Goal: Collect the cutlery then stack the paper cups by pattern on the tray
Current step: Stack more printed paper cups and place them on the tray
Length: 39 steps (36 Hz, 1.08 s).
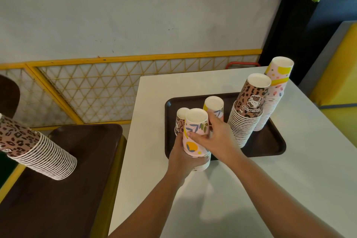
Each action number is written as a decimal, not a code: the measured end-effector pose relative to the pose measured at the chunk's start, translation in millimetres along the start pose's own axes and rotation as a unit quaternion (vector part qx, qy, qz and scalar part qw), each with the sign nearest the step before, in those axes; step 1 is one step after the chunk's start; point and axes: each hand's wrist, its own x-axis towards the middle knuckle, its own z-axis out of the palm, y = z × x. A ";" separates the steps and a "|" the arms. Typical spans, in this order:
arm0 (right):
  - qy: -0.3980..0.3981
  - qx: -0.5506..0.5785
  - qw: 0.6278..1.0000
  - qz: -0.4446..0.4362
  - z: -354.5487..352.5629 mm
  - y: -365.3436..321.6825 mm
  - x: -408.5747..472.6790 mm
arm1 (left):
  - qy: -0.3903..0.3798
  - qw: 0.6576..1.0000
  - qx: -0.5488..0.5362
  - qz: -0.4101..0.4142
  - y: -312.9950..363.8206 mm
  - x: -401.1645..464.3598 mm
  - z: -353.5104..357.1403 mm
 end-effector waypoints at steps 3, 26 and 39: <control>0.004 0.005 1.000 0.000 -1.5 -0.3 0.5 | -0.005 1.000 -0.008 -0.003 1.6 -1.3 -1.9; 0.253 0.128 0.957 -0.058 -62.7 -35.8 43.7 | -0.019 0.997 -0.047 -0.052 -5.3 -2.9 -2.1; 0.232 0.003 0.972 -0.017 -30.5 1.9 47.5 | -0.022 0.997 -0.062 -0.050 -3.1 -2.5 -4.8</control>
